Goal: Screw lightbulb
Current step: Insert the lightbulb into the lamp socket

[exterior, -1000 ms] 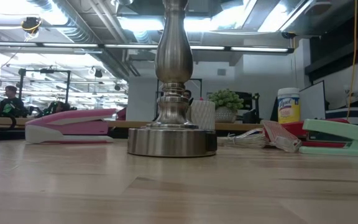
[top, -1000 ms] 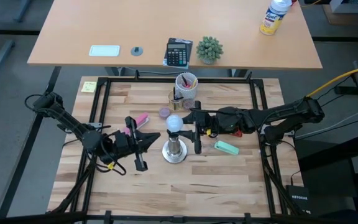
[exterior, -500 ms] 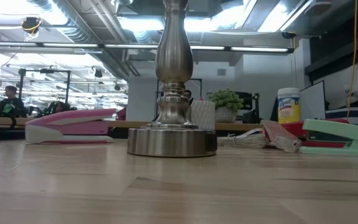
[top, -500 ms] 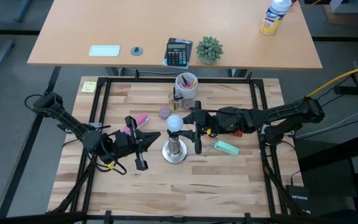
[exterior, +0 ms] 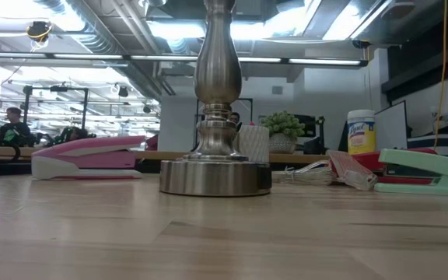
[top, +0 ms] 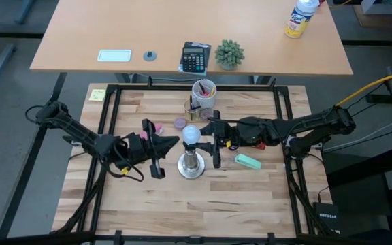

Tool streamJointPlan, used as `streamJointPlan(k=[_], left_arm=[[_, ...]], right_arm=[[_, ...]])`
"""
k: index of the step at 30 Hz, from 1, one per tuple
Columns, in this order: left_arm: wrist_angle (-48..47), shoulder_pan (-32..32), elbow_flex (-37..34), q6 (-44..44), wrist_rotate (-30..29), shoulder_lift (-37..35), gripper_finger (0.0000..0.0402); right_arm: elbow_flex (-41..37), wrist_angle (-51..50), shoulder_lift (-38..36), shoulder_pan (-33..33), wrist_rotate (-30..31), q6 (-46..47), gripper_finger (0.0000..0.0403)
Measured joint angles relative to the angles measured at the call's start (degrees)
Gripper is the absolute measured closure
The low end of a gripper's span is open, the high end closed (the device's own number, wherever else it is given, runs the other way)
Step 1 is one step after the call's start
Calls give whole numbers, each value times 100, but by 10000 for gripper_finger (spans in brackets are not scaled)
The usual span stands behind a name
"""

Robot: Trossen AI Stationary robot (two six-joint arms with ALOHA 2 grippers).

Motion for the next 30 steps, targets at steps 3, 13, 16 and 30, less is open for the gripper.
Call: streamJointPlan(k=[3, 13, 16, 30], left_arm=[[137, 63, 1, 4, 17, 0, 400], [380, 287, 0, -165, 135, 0, 400], [348, 287, 0, -160, 135, 0, 400], [290, 285, 0, -164, 135, 0, 400]], right_arm=[[0, 0, 0, 0, 73, 0, 242], [-1, 0, 0, 0, 79, 114, 242], [0, 2, 0, 0, 79, 115, 242], [-7, 70, 0, 0, 77, 109, 242]])
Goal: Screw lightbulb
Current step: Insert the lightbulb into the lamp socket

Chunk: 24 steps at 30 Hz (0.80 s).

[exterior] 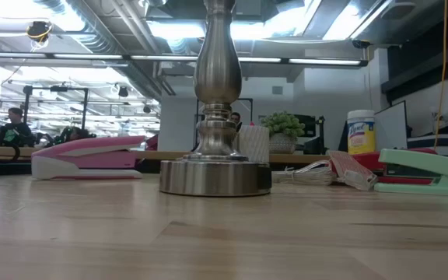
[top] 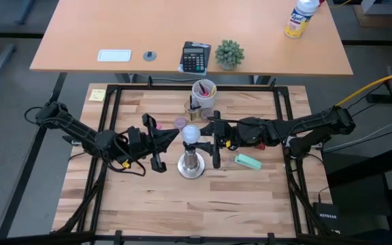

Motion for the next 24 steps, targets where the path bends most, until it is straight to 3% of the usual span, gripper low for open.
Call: streamJointPlan(k=[12, 18, 24], left_arm=[[43, 68, 0, -6, 19, 0, 400], [253, 355, 14, -347, 804, 0, 400], [178, 610, 171, -738, 1157, 28, 400]], right_arm=[[0, -7, 2, -1, 6, -2, 242], [0, -15, 2, 0, 30, -2, 242], [0, -20, 2, 0, 39, -4, 242]])
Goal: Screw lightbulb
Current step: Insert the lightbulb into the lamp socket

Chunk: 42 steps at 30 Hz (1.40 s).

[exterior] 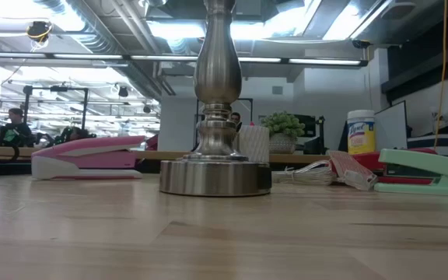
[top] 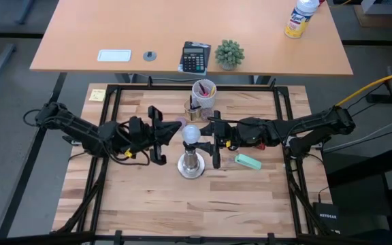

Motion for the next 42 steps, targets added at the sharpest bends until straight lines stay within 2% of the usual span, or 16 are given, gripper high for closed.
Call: streamJointPlan(k=[9, 17, 21, 32, 42], left_arm=[[-729, 181, 348, -513, 430, 26, 400], [-3044, 188, 1336, -546, 451, 31, 400], [-3786, 188, 1784, -545, 451, 31, 400], [-4874, 251, 2021, -736, 451, 28, 400], [-5163, 325, 2030, -889, 447, 26, 400]], right_arm=[[0, 3, 16, -2, 2, 0, 242], [9, 35, 59, -2, 3, 0, 242], [11, 62, 76, -2, 4, 0, 242], [11, 81, 81, -2, 2, 0, 242], [7, 81, 81, -2, 2, 0, 242]])
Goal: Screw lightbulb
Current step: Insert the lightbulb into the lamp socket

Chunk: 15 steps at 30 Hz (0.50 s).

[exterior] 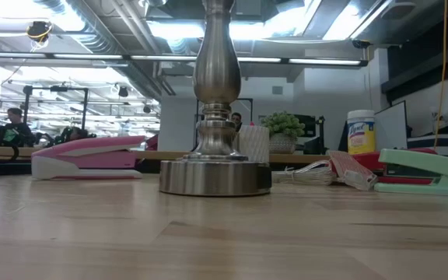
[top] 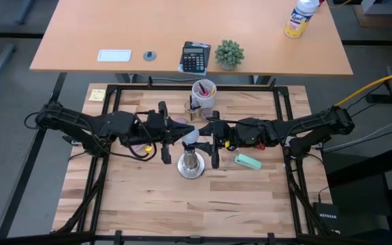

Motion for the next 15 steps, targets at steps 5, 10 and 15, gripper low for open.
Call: streamJointPlan(k=[5, 10, 15], left_arm=[[-34, 0, 0, -2, -2, -4, 400], [-138, -22, 0, -4, -4, -48, 400], [-320, -26, 9, -158, -15, -91, 400]], right_arm=[[0, -2, 1, -1, -2, 0, 242], [0, 2, 2, -2, -2, 0, 242], [0, 17, 4, -2, -4, 0, 242]])
